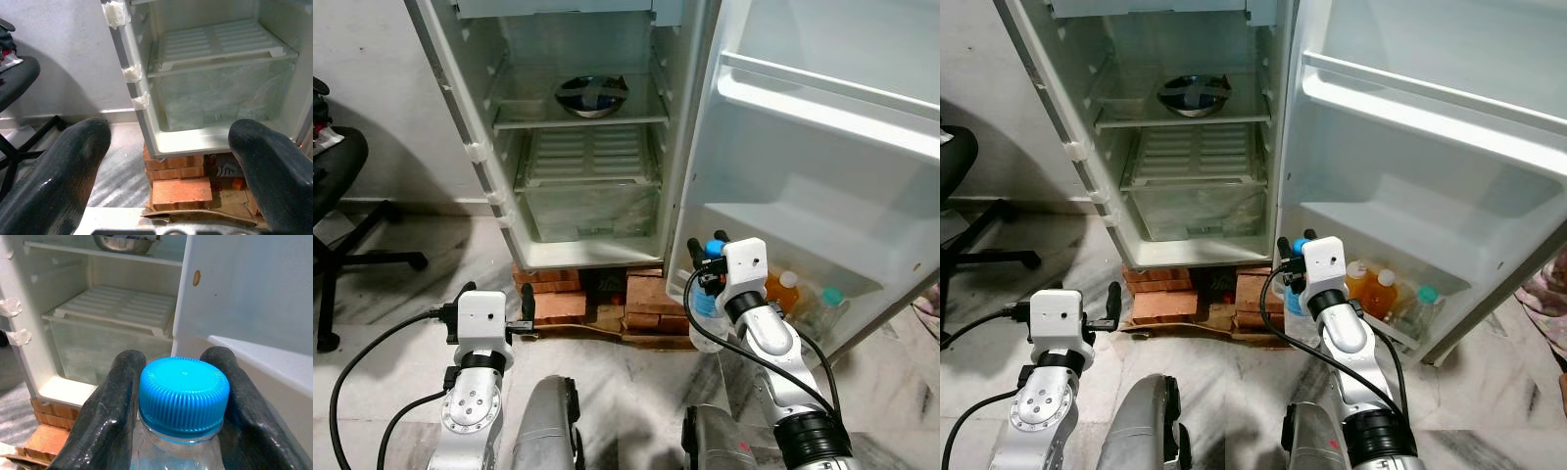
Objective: Restocking fridge
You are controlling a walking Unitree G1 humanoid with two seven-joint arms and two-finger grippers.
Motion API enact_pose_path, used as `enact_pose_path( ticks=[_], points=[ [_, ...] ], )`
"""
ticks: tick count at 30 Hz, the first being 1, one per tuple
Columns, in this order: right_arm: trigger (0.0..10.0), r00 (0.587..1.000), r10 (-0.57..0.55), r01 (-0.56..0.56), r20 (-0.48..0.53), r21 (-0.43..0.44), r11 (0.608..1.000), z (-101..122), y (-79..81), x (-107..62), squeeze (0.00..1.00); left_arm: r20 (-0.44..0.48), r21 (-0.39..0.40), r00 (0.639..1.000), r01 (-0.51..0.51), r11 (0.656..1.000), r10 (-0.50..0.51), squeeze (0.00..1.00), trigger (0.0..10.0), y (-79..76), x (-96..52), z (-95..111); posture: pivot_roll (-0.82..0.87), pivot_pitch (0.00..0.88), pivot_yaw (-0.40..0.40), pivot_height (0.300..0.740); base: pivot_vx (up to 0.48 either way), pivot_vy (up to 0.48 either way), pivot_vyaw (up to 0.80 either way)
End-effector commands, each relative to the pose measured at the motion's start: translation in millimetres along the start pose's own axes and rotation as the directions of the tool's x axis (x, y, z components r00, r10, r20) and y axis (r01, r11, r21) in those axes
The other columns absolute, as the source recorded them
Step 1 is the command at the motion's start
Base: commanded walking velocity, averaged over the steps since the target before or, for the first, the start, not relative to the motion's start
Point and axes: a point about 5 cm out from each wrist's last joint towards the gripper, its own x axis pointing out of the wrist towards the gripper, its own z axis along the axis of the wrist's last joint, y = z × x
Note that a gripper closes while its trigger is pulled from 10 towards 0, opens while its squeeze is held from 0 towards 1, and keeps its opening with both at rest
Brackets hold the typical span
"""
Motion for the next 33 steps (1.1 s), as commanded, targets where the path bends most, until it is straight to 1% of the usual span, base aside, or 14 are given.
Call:
enact_pose_path(
  ticks=[1,15,19,27,33],
  points=[
    [10.0,1.0,-0.003,0.004,0.027,-0.005,1.0,5.2,0.3,3.7,0.0,0.0,0.011,1.0,-0.004,1.0,0.004,0.0,10.0,2.9,0.6,-0.7,-0.03,0.095,0.036,0.642,0.289,0.0,0.0],
    [10.0,0.999,-0.008,0.009,0.031,-0.01,1.0,4.9,0.1,4.2,0.0,0.008,0.01,1.0,0.004,1.0,-0.004,0.0,10.0,2.0,2.7,0.9,-0.04,0.089,0.04,0.642,0.301,0.0,0.0],
    [10.0,0.999,-0.009,0.009,0.033,-0.01,1.0,5.2,0.2,5.3,0.0,0.008,0.01,1.0,0.006,1.0,-0.006,0.0,10.0,2.1,3.5,1.3,-0.04,0.1,0.039,0.642,0.285,0.0,0.0],
    [10.0,0.999,-0.014,0.014,0.035,-0.012,1.0,5.1,-1.5,5.4,0.0,0.014,0.005,1.0,0.012,1.0,-0.012,0.0,10.0,0.4,2.4,1.6,-0.04,0.099,0.04,0.642,0.0,0.0,0.0],
    [10.0,0.999,-0.012,0.013,0.035,-0.011,1.0,4.9,-0.1,5.7,0.0,0.016,0.008,1.0,0.013,1.0,-0.013,0.0,10.0,0.1,2.7,1.7,-0.04,0.098,0.038,0.642,0.307,0.0,0.0]
  ],
)
